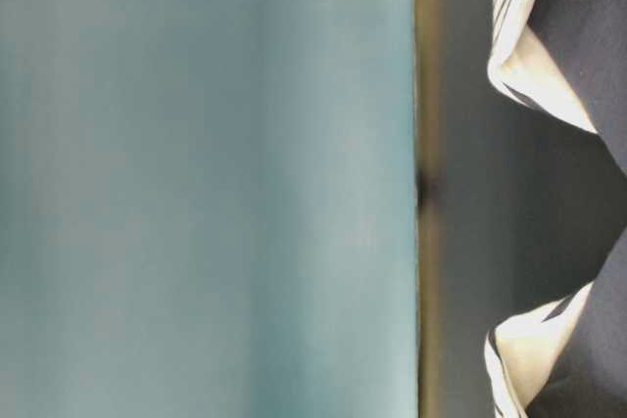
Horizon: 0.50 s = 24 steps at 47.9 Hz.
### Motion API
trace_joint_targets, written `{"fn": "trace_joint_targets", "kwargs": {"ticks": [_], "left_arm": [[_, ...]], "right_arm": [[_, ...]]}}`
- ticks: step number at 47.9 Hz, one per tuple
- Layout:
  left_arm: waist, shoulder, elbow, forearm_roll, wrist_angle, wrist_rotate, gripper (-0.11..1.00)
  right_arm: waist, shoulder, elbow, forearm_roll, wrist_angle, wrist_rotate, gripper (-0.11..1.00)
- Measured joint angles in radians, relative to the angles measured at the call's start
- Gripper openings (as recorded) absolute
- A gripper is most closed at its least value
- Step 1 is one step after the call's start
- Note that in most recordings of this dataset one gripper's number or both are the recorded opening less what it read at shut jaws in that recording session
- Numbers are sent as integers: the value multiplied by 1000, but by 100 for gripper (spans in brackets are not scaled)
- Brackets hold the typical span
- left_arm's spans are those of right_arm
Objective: Arrange the slippers with the left arm.
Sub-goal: 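Move the left gripper toward the left striped slipper's heel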
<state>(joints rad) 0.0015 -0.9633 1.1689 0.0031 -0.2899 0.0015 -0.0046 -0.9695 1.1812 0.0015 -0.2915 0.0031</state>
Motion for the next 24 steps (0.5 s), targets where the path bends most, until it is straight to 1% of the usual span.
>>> {"fn": "trace_joint_targets", "kwargs": {"ticks": [2,5,8,17,20,24], "left_arm": [[0,3,-2,5,3,-11,5],[0,28,-21,26,25,-52,0],[2,57,-40,34,64,-91,0],[63,170,-112,37,307,-264,0],[87,212,-130,37,371,-304,0],[107,255,-152,38,428,-348,0]], "right_arm": [[0,0,0,0,0,-2,5],[0,0,0,0,3,-3,0],[0,0,0,0,12,-3,-1],[0,0,2,0,57,-5,-1],[0,0,0,0,67,-3,-1],[0,0,2,0,81,-3,-1]]}}
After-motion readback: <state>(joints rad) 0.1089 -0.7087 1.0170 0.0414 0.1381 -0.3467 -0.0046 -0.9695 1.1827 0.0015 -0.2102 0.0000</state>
